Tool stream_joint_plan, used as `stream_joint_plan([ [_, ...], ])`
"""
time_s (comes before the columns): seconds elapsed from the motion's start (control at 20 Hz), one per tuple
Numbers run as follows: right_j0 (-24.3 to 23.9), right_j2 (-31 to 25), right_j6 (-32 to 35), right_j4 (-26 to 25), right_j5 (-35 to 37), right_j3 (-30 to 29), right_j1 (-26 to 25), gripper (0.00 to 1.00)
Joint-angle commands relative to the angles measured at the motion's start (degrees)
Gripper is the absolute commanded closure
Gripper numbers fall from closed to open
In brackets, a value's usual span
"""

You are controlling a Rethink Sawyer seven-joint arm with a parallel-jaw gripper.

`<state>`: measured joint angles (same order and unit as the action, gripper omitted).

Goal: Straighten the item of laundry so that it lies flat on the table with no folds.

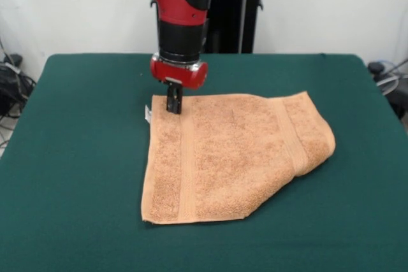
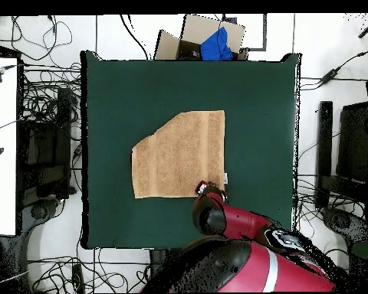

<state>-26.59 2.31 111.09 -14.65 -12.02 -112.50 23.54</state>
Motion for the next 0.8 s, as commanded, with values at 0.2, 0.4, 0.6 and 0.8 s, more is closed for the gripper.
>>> stream_joint_plan([
  [0.2,-2.9,0.4,2.1,-4.6,2.2,8.6,-13.3,1.0],
  [0.4,-3.4,0.4,2.8,-5.6,1.8,9.7,-14.9,1.0],
  [0.6,-4.0,0.6,2.8,-6.4,2.0,11.2,-16.7,1.0],
  [0.8,-4.1,1.9,2.4,-7.2,2.2,12.1,-17.2,1.0],
])
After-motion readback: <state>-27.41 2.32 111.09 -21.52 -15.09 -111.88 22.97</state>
